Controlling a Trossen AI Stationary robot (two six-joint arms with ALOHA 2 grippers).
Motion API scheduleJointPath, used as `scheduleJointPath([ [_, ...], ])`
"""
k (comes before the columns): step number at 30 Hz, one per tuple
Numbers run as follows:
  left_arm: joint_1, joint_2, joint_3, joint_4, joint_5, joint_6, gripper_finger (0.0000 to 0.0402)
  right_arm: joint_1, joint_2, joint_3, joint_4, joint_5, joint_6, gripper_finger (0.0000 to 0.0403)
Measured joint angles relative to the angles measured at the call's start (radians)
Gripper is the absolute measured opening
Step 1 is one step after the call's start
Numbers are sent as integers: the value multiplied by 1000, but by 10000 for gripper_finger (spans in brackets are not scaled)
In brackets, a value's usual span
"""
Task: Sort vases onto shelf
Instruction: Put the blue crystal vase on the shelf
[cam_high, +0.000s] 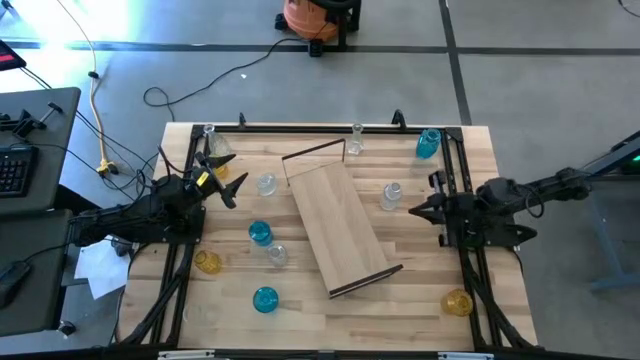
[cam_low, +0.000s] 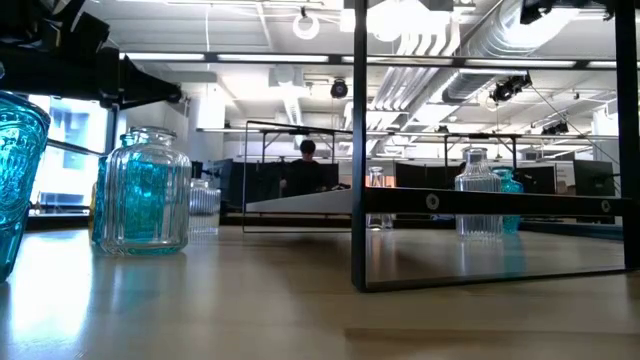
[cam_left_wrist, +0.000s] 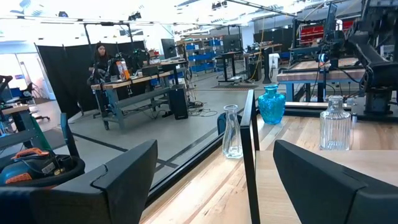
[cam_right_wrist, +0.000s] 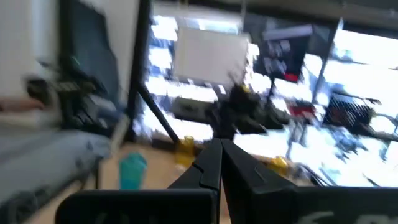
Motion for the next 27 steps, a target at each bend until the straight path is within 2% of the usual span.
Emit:
scheduleJointPath([
  [3, 0, 0, 0, 0, 0, 0, 314, 0, 121, 135, -122, 136, -24, 0],
  [10, 0, 0, 0, 0, 0, 0, 314, 0, 329, 391, -390, 644, -26, 0],
  [13, 0, 0, 0, 0, 0, 0, 314, 0, 382, 473, -490, 766, -26, 0],
  [19, 0, 0, 0, 0, 0, 0, 314, -4, 447, 568, -523, 783, -29, 0],
  [22, 0, 0, 0, 0, 0, 0, 314, -49, 469, 586, -540, 780, -46, 0],
  [24, 0, 0, 0, 0, 0, 0, 314, -104, 471, 595, -579, 750, -19, 0],
  [27, 0, 0, 0, 0, 0, 0, 314, -220, 472, 603, -676, 636, 63, 0],
])
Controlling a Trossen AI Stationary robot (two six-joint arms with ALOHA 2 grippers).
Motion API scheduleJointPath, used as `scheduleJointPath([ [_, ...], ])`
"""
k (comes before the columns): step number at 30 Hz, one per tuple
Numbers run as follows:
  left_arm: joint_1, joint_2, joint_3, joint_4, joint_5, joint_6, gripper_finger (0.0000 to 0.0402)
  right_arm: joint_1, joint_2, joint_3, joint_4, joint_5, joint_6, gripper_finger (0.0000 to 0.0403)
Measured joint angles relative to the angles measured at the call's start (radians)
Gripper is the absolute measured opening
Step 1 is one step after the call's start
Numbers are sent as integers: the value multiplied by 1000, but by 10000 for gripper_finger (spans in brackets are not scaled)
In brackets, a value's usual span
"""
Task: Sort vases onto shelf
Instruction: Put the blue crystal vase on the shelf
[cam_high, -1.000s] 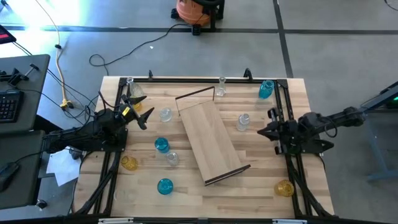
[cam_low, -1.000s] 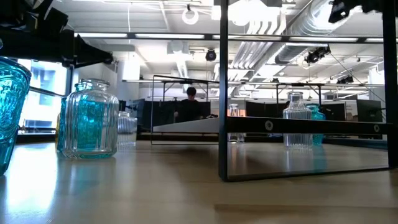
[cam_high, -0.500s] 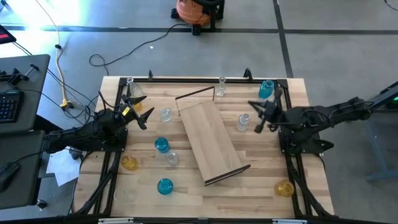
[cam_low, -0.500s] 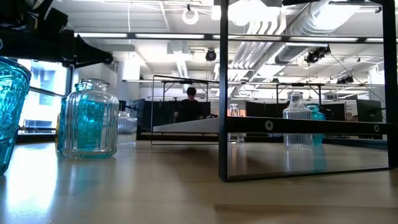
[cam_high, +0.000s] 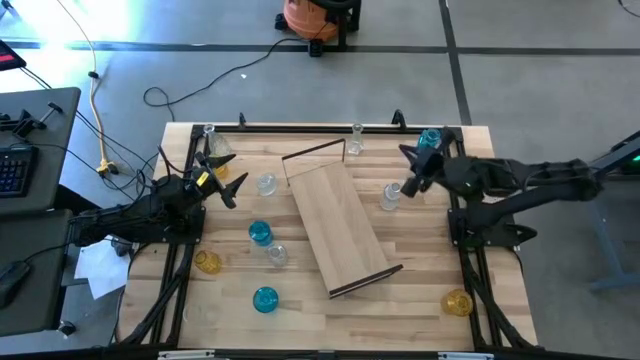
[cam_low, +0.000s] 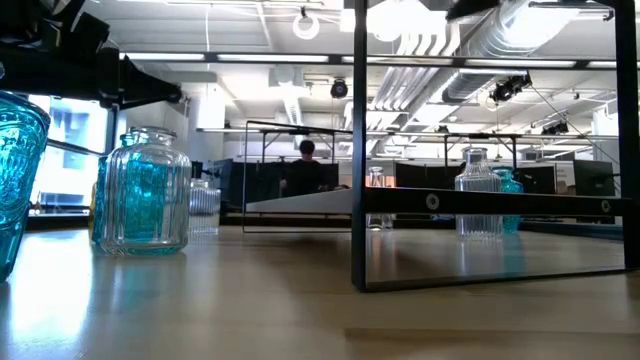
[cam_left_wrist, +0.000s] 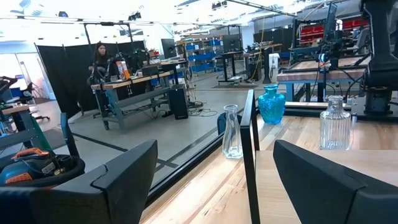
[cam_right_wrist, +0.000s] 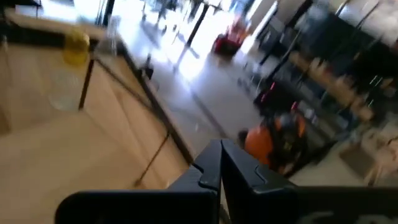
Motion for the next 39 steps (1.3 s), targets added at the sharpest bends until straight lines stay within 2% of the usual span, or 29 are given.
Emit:
scheduleJointPath([
  [6, 0, 0, 0, 0, 0, 0, 314, -268, 0, 1, -166, -214, 107, 0],
  [15, 0, 0, 0, 0, 0, 0, 314, -608, 20, 0, -194, -470, 78, 1],
  [19, 0, 0, 0, 0, 0, 0, 314, -730, 66, 0, -208, -567, 59, 18],
  [25, 0, 0, 0, -1, 0, 0, 314, -859, 184, -1, -213, -577, 57, 89],
  [31, 0, 0, 0, -1, 0, 0, 314, -925, 301, -2, -212, -579, 81, 158],
  [35, 0, 0, 0, -1, 0, 0, 314, -944, 363, -2, -212, -579, 90, 184],
  [39, 0, 0, 0, -1, 0, 0, 314, -953, 399, -2, -212, -576, 93, 190],
])
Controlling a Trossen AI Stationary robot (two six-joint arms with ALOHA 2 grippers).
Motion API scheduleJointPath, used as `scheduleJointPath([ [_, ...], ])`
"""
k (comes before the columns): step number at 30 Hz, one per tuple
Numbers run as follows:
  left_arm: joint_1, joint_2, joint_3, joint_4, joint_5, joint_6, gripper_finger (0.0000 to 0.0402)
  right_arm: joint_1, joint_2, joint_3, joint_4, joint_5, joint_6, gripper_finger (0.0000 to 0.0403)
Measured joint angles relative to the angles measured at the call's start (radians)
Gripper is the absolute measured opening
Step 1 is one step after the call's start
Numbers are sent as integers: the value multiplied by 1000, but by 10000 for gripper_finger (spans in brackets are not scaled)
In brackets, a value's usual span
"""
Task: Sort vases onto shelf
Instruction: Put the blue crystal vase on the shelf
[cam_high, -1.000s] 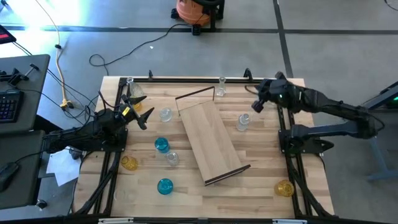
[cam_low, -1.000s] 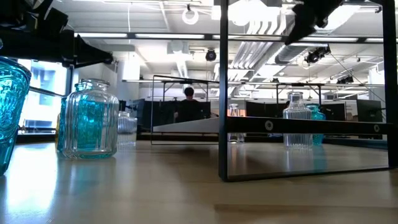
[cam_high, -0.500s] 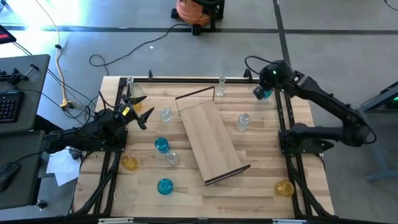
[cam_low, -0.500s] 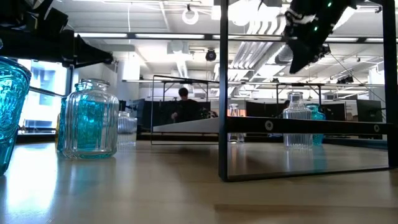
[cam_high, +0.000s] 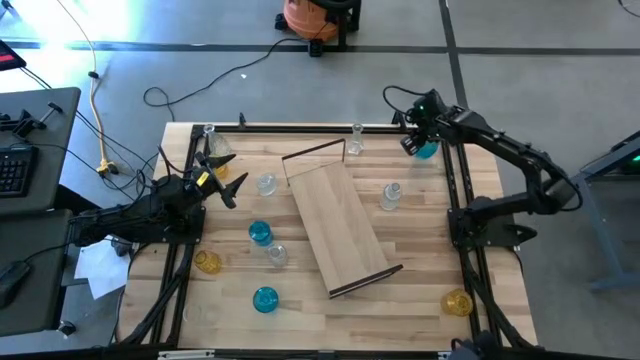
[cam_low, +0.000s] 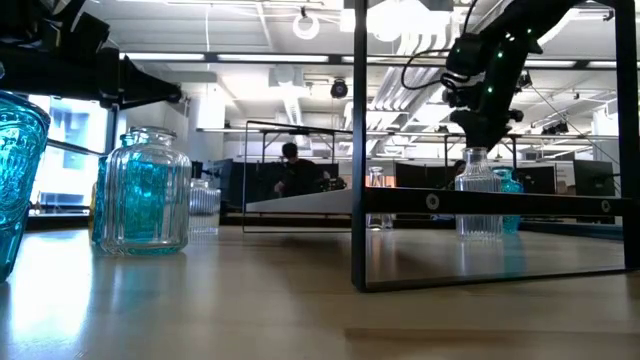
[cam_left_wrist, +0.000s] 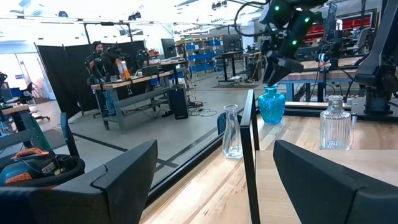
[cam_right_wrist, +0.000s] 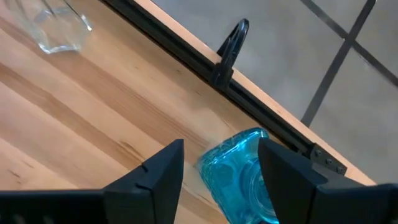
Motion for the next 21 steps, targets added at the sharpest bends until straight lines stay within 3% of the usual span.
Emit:
scheduleJointPath([
  [9, 0, 0, 0, 0, 0, 0, 314, 2, 5, 23, -49, 6, -5, 191],
  [21, 0, 0, 0, 0, 0, 0, 314, 37, 4, 222, -179, 4, -3, 191],
])
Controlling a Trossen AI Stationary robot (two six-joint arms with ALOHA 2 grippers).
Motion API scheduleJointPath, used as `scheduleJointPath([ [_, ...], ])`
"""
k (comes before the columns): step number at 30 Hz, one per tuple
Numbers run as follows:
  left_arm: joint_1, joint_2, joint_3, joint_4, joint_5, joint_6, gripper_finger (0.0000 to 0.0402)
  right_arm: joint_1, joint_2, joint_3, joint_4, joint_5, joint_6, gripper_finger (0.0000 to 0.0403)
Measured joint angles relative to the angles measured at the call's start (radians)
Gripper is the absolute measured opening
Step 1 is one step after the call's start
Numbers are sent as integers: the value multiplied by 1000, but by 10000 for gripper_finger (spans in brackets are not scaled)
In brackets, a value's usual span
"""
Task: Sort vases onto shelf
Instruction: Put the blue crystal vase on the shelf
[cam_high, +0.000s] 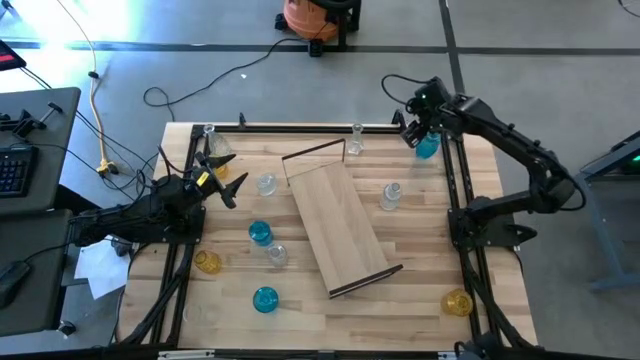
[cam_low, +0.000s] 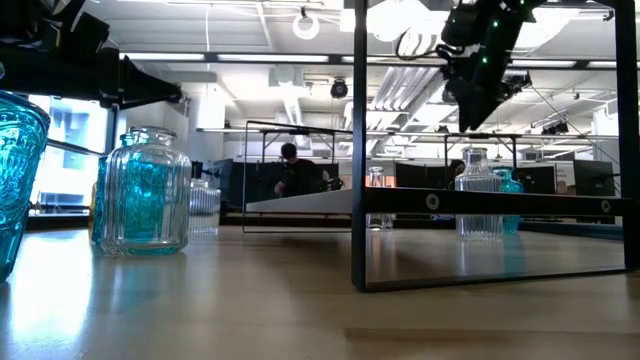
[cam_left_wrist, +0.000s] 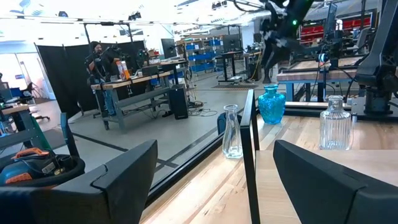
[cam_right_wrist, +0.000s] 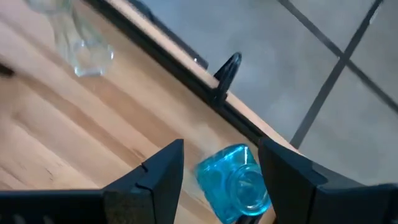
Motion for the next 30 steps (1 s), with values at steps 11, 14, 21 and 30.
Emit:
scheduleJointPath([
  [11, 0, 0, 0, 0, 0, 0, 314, -111, 32, 66, -196, -4, 71, 191],
  [14, 0, 0, 0, 0, 0, 0, 314, -133, 59, 66, -201, -5, 93, 191],
  [21, 0, 0, 0, 0, 0, 0, 314, -124, 154, 66, -211, -43, 88, 193],
  [30, 0, 0, 0, 0, 0, 0, 314, -85, 225, 66, -220, -31, 93, 213],
])
